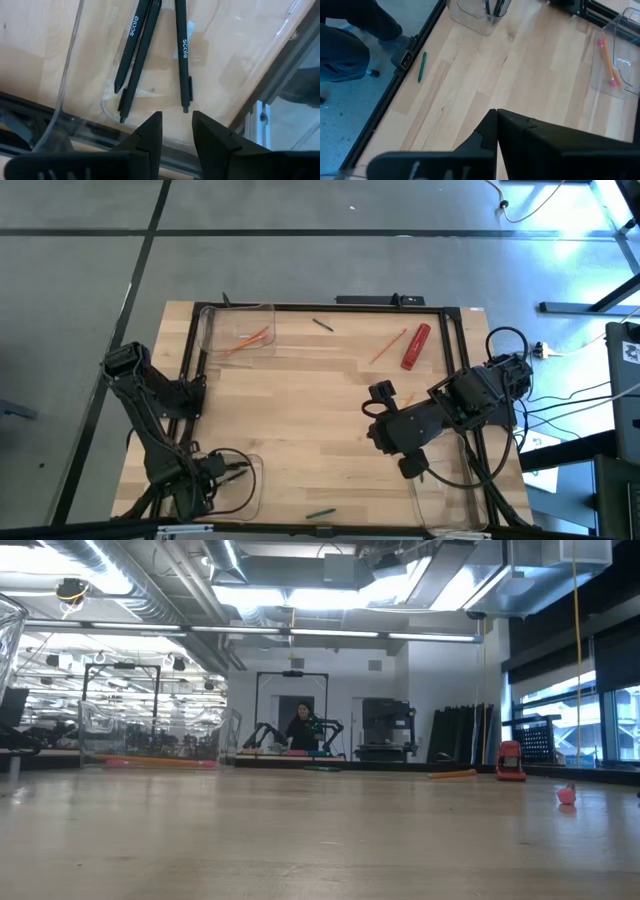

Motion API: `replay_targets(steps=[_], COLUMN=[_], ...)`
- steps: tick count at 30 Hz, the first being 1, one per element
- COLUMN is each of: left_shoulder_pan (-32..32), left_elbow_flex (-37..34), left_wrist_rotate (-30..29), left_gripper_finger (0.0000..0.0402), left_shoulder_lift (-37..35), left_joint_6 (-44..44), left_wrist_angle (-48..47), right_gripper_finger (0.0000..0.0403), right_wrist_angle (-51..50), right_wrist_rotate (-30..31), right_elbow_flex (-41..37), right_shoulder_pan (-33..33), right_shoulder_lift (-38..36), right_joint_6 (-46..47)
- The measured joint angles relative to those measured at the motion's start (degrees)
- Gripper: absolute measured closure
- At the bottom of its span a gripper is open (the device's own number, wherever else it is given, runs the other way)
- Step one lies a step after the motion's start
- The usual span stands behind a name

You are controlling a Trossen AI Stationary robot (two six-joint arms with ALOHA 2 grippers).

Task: Sort crayons/erasers/pens/pencils in bins
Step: Put the green crayon into the bottom right transparent bin

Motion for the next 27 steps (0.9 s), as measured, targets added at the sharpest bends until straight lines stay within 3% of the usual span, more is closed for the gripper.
replay_targets(steps=[11,19,24,27], left_shoulder_pan=[-0.04,-0.7,-0.67,-0.66], left_elbow_flex=[9.51,15.85,17.58,17.87], left_wrist_rotate=[-4.18,-12.09,-16.48,-17.48], left_gripper_finger=[0.0305,0.0305,0.0305,0.0305], left_shoulder_lift=[-0.01,-0.02,-0.02,-0.02], left_joint_6=[3.45,8.32,13.61,15.88], left_wrist_angle=[-0.45,-0.53,-0.19,0.08], right_gripper_finger=[0.0393,0.0393,0.0393,0.0393], right_wrist_angle=[3.02,7.23,10.22,11.47], right_wrist_rotate=[-0.58,-0.79,-9.95,-11.57], right_elbow_flex=[0.02,0.0,0.0,0.0], right_shoulder_pan=[2.01,6.37,7.42,7.52], right_shoulder_lift=[8.27,14.44,19.39,22.58], right_joint_6=[-0.02,3.11,7.07,8.38])
